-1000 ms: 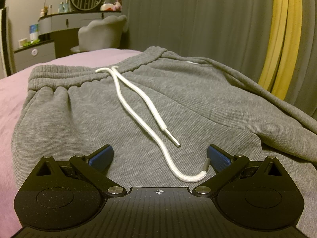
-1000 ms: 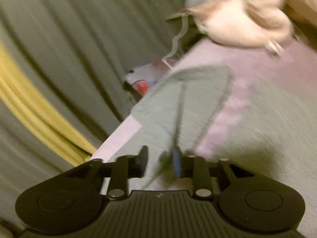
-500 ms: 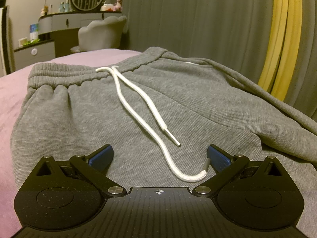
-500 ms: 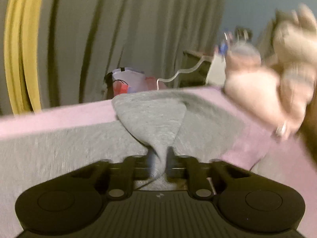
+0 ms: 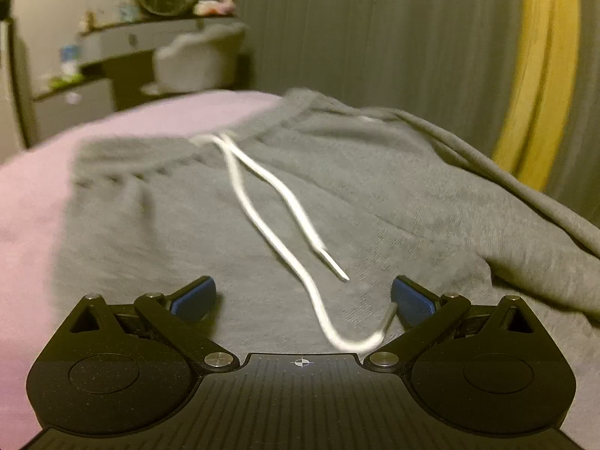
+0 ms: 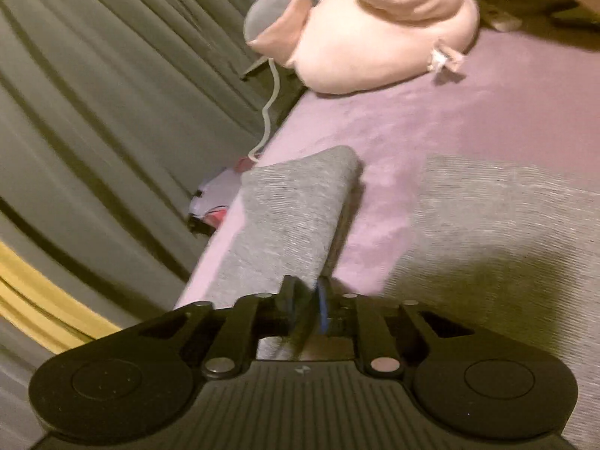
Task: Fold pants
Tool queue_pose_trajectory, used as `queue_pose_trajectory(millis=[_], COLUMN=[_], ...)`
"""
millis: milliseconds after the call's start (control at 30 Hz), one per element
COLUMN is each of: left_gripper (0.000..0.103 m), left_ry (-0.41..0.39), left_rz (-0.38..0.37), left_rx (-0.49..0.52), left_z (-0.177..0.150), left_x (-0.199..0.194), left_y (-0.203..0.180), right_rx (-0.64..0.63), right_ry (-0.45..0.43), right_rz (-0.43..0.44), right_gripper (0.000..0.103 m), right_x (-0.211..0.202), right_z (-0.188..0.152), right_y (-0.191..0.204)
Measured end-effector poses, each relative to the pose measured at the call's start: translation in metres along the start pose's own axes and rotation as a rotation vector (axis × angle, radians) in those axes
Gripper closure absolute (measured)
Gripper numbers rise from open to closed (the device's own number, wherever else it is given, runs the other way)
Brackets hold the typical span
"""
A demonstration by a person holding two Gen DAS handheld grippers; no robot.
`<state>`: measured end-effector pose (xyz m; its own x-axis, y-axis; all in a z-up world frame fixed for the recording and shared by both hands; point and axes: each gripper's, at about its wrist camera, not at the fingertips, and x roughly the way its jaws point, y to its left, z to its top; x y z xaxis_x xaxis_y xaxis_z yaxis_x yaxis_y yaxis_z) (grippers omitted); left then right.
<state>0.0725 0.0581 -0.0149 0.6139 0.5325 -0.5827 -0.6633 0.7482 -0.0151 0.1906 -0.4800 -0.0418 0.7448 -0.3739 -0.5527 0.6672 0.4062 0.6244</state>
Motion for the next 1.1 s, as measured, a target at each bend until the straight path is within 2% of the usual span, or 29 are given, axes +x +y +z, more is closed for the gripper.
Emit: queue_pose_trajectory(millis=[33, 67, 167, 200, 267, 367, 467, 533, 567, 667, 700, 767, 833, 867, 900, 933, 1100], left_gripper=[0.000, 0.000, 0.000, 0.000, 0.000, 0.000, 0.001, 0.010, 0.025, 0.028, 0.034, 0.038, 0.039, 0.050, 0.077, 0.087, 0.091], left_ry=[-0.026, -0.058, -0.136, -0.125, -0.072, 0.120, 0.265, 0.307, 0.315, 0.378, 0.426, 0.490, 0.518, 0.520, 0.509, 0.493, 0.412], left_rz=[0.014, -0.005, -0.109, -0.138, -0.229, -0.368, -0.366, -0.361, -0.346, -0.321, -0.310, -0.299, -0.314, -0.294, -0.275, -0.242, -0.286], left_rx=[-0.011, -0.026, -0.034, -0.032, -0.060, -0.147, -0.217, -0.213, -0.189, -0.070, -0.049, -0.070, -0.119, -0.119, -0.103, -0.071, -0.066], left_z=[0.006, 0.013, 0.054, 0.073, 0.107, 0.152, 0.172, 0.176, 0.179, 0.181, 0.180, 0.177, 0.174, 0.173, 0.172, 0.171, 0.173], left_x=[-0.012, -0.024, -0.040, -0.036, -0.016, 0.044, 0.101, 0.125, 0.133, 0.159, 0.171, 0.188, 0.201, 0.204, 0.205, 0.203, 0.166], left_y=[0.001, 0.003, -0.005, -0.012, -0.026, -0.051, -0.078, -0.095, -0.105, -0.136, -0.144, -0.150, -0.150, -0.151, -0.152, -0.152, -0.131], right_rx=[-0.004, -0.015, -0.045, -0.055, -0.052, -0.065, -0.063, -0.072, -0.074, -0.103, -0.110, -0.124, -0.137, -0.145, -0.151, -0.155, -0.138], right_ry=[0.000, -0.005, -0.004, 0.023, 0.043, 0.018, 0.008, 0.018, 0.016, 0.004, 0.001, -0.003, -0.008, -0.010, -0.013, -0.013, 0.003], right_rz=[0.020, 0.025, 0.052, 0.071, 0.070, 0.070, 0.060, 0.057, 0.057, 0.054, 0.054, 0.052, 0.053, 0.054, 0.056, 0.061, 0.104], right_gripper=[0.084, 0.084, 0.084, 0.092, 0.096, 0.096, 0.096, 0.096, 0.096, 0.095, 0.095, 0.095, 0.094, 0.094, 0.094, 0.094, 0.096], right_x=[-0.001, -0.003, -0.002, 0.006, 0.010, 0.007, 0.007, 0.009, 0.011, 0.015, 0.017, 0.023, 0.025, 0.026, 0.025, 0.028, 0.028], right_z=[0.002, 0.002, 0.000, 0.000, 0.000, 0.000, -0.001, -0.002, -0.002, -0.003, -0.003, -0.004, -0.005, -0.005, -0.005, -0.004, 0.003], right_y=[0.001, 0.004, 0.009, 0.008, 0.008, 0.012, 0.010, 0.008, 0.008, 0.010, 0.011, 0.012, 0.013, 0.014, 0.014, 0.015, 0.012])
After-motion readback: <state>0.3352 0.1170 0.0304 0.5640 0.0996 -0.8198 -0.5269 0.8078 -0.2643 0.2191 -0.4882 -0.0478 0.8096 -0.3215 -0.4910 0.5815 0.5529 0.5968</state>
